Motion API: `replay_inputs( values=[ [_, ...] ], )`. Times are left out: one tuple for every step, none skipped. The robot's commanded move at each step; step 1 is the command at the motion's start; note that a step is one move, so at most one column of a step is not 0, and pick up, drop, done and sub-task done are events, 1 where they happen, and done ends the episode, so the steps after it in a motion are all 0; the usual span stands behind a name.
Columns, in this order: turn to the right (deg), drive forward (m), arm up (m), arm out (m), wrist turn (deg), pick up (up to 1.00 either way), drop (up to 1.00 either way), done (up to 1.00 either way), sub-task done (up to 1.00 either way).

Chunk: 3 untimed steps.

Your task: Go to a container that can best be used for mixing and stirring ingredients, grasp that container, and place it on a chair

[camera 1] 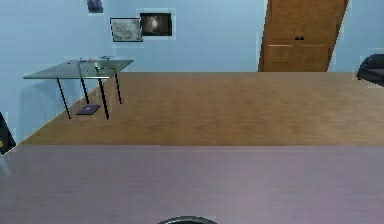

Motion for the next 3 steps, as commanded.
replay_inputs(
  values=[
    [36.0,0.0,0.0,0.0,0.0,0.0,0.0,0.0,0.0],
    [0.0,0.2,0.0,0.0,0.0,0.0,0.0,0.0,0.0],
    [45.0,0.0,0.0,0.0,0.0,0.0,0.0,0.0,0.0]
  ],
)
